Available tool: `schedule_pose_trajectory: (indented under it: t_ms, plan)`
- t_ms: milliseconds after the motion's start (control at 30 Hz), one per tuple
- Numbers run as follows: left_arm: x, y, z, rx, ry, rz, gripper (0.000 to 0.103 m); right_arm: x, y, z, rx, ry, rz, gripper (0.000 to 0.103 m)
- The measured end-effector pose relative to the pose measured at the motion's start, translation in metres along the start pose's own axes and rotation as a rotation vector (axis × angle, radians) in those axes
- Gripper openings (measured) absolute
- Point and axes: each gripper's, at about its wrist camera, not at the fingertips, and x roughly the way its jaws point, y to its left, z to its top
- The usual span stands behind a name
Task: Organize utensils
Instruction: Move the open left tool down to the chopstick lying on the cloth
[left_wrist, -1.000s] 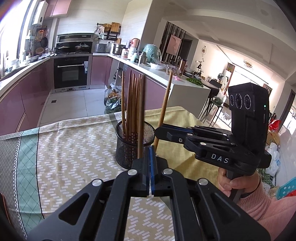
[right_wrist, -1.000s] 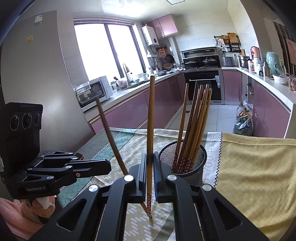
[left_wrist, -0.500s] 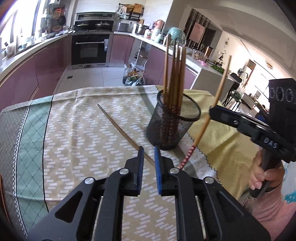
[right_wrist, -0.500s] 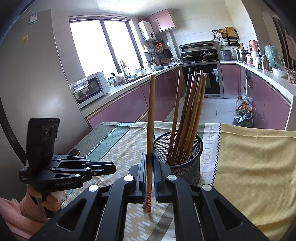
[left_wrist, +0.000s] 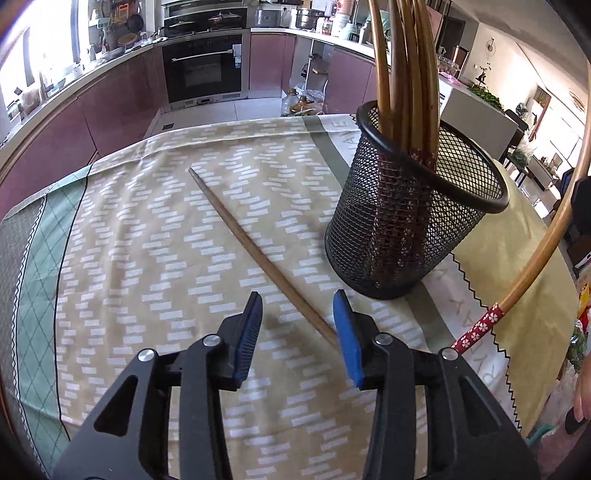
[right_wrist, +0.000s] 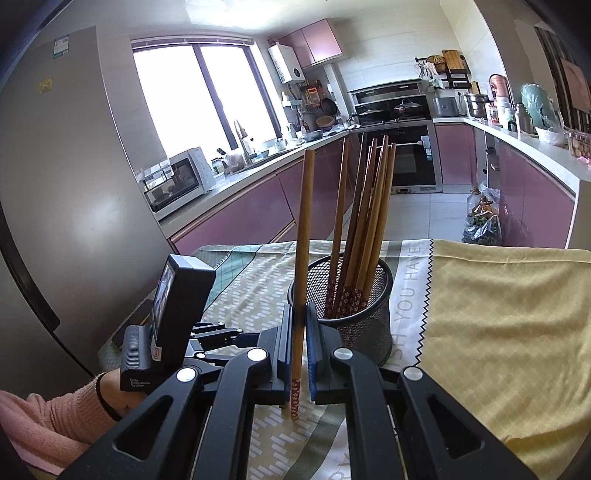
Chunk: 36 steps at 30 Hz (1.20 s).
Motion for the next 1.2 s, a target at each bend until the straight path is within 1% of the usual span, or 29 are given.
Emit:
schedule_pose_trajectory:
  t_ms: [33,100,133,167,200,333,400,567,633,733,767,800,833,900,967,1033,1133,1200]
  plan:
    - [0.002,-0.001,0.000,0.008,0.004,0.010,0.038,0.000,0.000,0.000,0.000,-0.001,0.001,0.006]
    - [0.007,-0.002,-0.001,0.013,0.009,0.028,0.032,0.000,0.000,0.000,0.001,-0.001,0.002,0.006]
    - [0.007,-0.002,-0.001,0.016,0.005,0.033,0.031,0.000,0.000,0.000,0.001,-0.001,0.002,0.006]
    - [0.007,-0.001,-0.002,0.012,0.006,0.024,0.026,0.000,0.000,-0.001,0.001,-0.002,0.002,0.006]
    - [0.006,-0.001,-0.002,0.007,0.008,0.011,0.018,0.000,0.000,0.000,0.001,-0.001,0.001,0.006]
    - [-0.002,0.001,-0.008,-0.010,-0.002,0.004,0.011,-0.001,-0.001,-0.001,0.003,-0.003,0.002,0.006]
    - [-0.007,0.005,-0.012,-0.028,-0.005,-0.002,0.001,-0.001,0.000,-0.001,0.002,-0.003,0.003,0.006]
    - [-0.014,0.017,-0.035,-0.059,0.016,-0.012,0.001,-0.003,0.000,-0.002,0.001,-0.004,0.005,0.006]
    - [-0.020,0.019,-0.042,-0.065,0.012,-0.013,0.001,-0.003,0.000,-0.002,0.000,-0.004,0.005,0.006]
    - [-0.026,0.021,-0.040,-0.075,-0.007,-0.044,0.003,-0.003,0.000,-0.002,0.002,-0.007,0.008,0.006]
    - [-0.026,0.022,-0.038,-0.078,-0.010,-0.047,0.009,-0.003,0.001,-0.002,0.002,-0.007,0.008,0.006]
    - [-0.026,0.020,-0.036,-0.081,-0.014,-0.050,0.012,-0.004,0.000,-0.003,0.002,-0.008,0.010,0.006]
    - [-0.026,0.017,-0.035,-0.079,-0.018,-0.055,0.014,-0.005,0.000,-0.004,0.003,-0.008,0.011,0.006]
    - [-0.021,0.013,-0.029,-0.070,-0.017,-0.070,0.020,-0.005,0.001,-0.005,0.002,-0.009,0.011,0.006]
    - [-0.013,0.008,-0.025,-0.071,0.000,-0.065,0.023,-0.005,0.000,-0.005,0.003,-0.008,0.010,0.006]
    - [-0.008,0.001,-0.025,-0.069,0.015,-0.054,0.023,-0.006,-0.001,-0.004,0.004,-0.008,0.011,0.006]
    - [-0.004,-0.004,-0.024,-0.049,0.006,-0.015,0.022,-0.006,-0.001,-0.004,0.004,-0.009,0.015,0.006]
    - [-0.005,-0.005,-0.024,-0.043,0.007,0.000,0.017,-0.006,-0.001,-0.004,0.004,-0.010,0.019,0.006]
